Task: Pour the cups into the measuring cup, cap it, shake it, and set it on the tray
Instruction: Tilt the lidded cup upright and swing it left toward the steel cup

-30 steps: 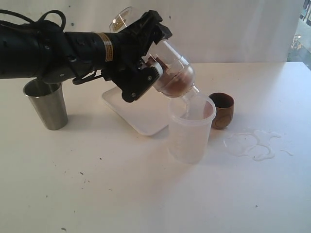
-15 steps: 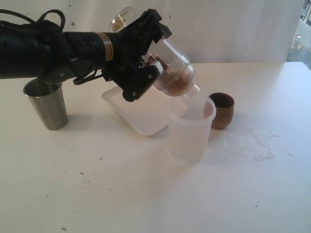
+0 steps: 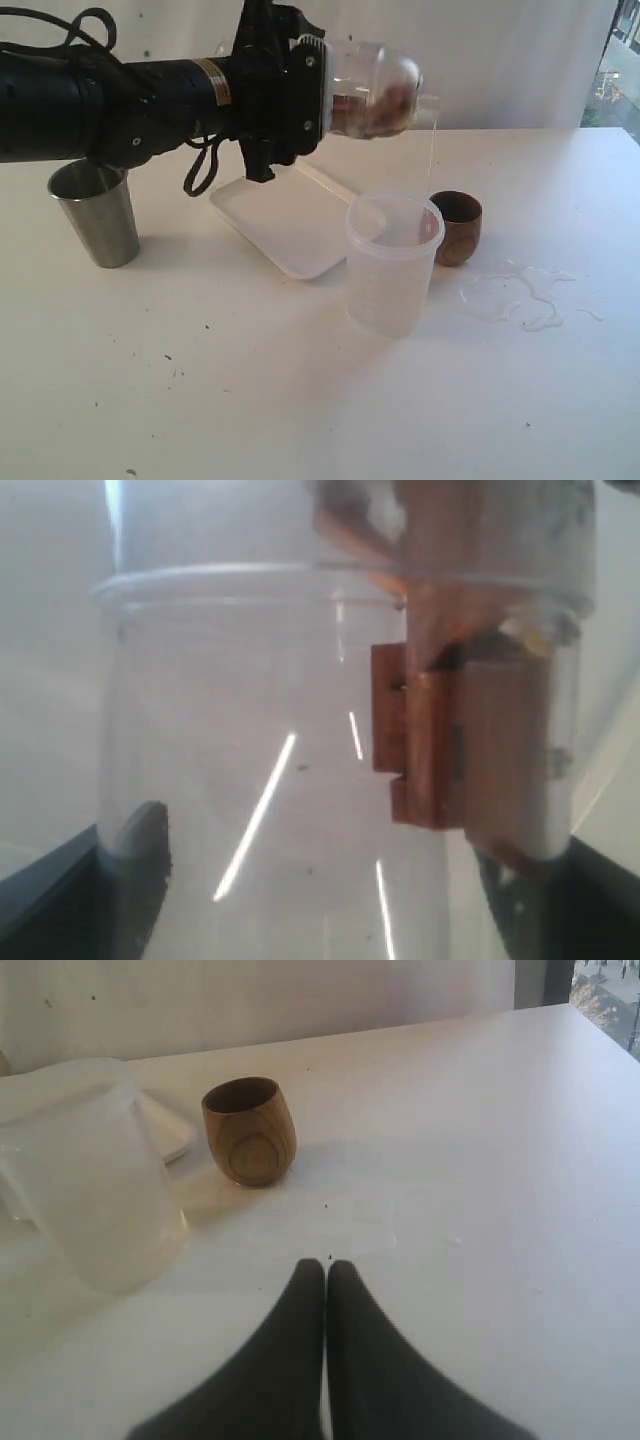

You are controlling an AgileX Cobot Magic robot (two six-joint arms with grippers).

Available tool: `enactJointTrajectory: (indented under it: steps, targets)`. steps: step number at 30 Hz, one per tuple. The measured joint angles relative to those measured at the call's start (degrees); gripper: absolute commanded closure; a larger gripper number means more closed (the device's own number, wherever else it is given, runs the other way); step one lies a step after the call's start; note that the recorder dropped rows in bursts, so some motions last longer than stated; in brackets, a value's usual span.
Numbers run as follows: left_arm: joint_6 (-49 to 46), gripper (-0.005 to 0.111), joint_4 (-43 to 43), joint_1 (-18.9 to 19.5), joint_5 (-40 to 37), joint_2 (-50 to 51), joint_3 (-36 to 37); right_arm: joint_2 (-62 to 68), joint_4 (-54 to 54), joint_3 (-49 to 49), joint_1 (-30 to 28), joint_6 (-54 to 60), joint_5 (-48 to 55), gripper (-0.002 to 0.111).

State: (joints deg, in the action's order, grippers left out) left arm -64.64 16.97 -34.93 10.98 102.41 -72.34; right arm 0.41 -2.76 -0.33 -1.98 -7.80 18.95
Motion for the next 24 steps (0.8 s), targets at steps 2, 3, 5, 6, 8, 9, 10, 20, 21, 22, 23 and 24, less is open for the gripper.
enactJointTrajectory:
  steps: [2,3,5,6,8,9,10,20,21,22,23,24]
  targets:
    - [7.68,0.107,-0.27,0.00,0.03,0.00,0.00,0.00,0.00,0.00,0.00,0.00,0.00,0.108]
    - [11.57,0.107,-0.37,0.00,0.23,0.00,0.00,0.00,0.00,0.00,0.00,0.00,0.00,0.108]
    - [18.84,0.107,-0.37,0.00,2.75,0.00,0.94,0.00,0.00,0.00,0.00,0.00,0.00,0.108]
    - [23.34,0.107,-0.37,0.00,5.18,-0.10,1.85,0.00,0.00,0.00,0.00,0.00,0.00,0.108]
    - [33.02,0.107,-0.48,0.00,11.15,-0.14,4.53,0.00,0.00,0.00,0.00,0.00,0.00,0.108]
    - [39.36,0.107,-0.48,0.11,15.25,-0.33,6.19,0.00,0.00,0.00,0.00,0.00,0.00,0.108]
    - [46.21,0.107,-0.48,0.23,20.21,-0.36,8.06,0.00,0.00,0.00,0.00,0.00,0.00,0.108]
    - [77.28,0.107,-4.08,3.90,55.40,-1.68,27.37,0.00,0.00,0.00,0.00,0.00,0.00,0.108]
    - [77.66,0.107,-4.73,4.23,55.59,-1.91,29.13,0.00,0.00,0.00,0.00,0.00,0.00,0.108]
    - [77.78,0.107,-4.85,4.71,55.60,-2.33,30.82,0.00,0.00,0.00,0.00,0.00,0.00,0.108]
    - [77.78,0.107,-5.12,5.02,55.60,-2.65,32.12,0.00,0.00,0.00,0.00,0.00,0.00,0.108]
    - [77.50,0.107,-5.23,5.30,55.60,-3.29,34.02,0.00,0.00,0.00,0.00,0.00,0.00,0.108]
